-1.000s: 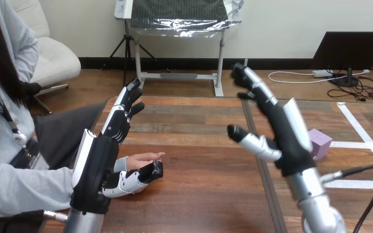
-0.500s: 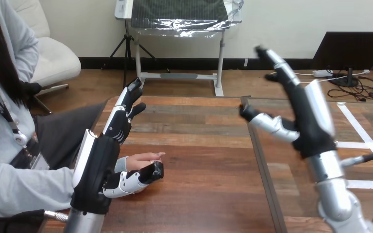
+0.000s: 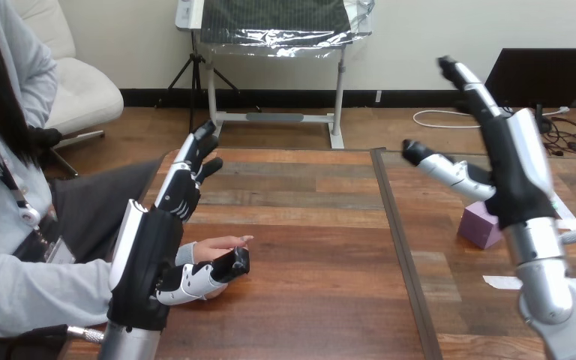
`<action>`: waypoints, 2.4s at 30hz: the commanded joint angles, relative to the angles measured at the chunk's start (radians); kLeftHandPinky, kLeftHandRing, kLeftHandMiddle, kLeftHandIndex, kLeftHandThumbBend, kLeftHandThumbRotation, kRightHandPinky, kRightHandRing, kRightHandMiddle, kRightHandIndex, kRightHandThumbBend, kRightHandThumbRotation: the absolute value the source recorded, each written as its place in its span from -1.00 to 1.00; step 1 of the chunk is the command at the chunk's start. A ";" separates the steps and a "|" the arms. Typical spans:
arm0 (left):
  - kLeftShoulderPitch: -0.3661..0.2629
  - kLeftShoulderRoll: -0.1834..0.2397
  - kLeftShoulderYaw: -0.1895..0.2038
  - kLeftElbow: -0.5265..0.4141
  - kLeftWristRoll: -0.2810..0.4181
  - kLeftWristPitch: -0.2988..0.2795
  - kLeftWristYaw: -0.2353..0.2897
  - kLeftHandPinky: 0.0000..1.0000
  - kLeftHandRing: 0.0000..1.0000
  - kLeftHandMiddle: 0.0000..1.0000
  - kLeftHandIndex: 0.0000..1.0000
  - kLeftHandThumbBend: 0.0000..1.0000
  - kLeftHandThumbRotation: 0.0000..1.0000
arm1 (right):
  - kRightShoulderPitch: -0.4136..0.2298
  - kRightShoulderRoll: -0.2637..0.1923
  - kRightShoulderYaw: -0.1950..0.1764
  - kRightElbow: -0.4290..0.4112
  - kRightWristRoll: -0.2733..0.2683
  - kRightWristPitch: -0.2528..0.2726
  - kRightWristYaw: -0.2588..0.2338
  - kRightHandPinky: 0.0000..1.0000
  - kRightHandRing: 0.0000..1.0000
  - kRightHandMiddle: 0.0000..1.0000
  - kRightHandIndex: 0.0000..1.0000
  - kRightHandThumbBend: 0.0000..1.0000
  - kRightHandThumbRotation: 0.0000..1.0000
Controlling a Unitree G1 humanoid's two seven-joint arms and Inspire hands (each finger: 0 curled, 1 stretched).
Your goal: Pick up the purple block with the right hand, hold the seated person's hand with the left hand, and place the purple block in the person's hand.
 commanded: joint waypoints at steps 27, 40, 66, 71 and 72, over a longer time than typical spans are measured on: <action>-0.027 -0.033 -0.006 -0.055 -0.002 0.002 -0.005 0.80 0.92 0.97 0.92 1.00 0.34 | -0.233 -0.135 0.017 0.226 -0.039 0.099 -0.075 0.58 0.78 0.71 0.80 1.00 0.56; -0.002 -0.051 -0.027 -0.094 -0.033 0.015 -0.025 0.81 0.93 0.97 0.93 1.00 0.34 | -0.288 -0.159 0.034 0.323 -0.049 0.165 -0.065 0.50 0.76 0.71 0.76 1.00 0.50; 0.027 -0.039 -0.048 -0.141 -0.049 0.027 -0.043 0.83 0.94 0.99 0.94 1.00 0.38 | -0.330 -0.154 0.084 0.450 -0.059 0.279 -0.072 0.46 0.71 0.69 0.73 1.00 0.32; 0.033 -0.036 -0.050 -0.151 -0.057 0.033 -0.053 0.84 0.95 1.00 0.94 1.00 0.38 | -0.332 -0.149 0.095 0.465 -0.063 0.308 -0.070 0.44 0.70 0.69 0.73 1.00 0.34; 0.035 -0.036 -0.049 -0.153 -0.057 0.033 -0.054 0.83 0.95 1.00 0.94 1.00 0.38 | -0.332 -0.148 0.097 0.467 -0.064 0.313 -0.069 0.44 0.70 0.69 0.73 1.00 0.34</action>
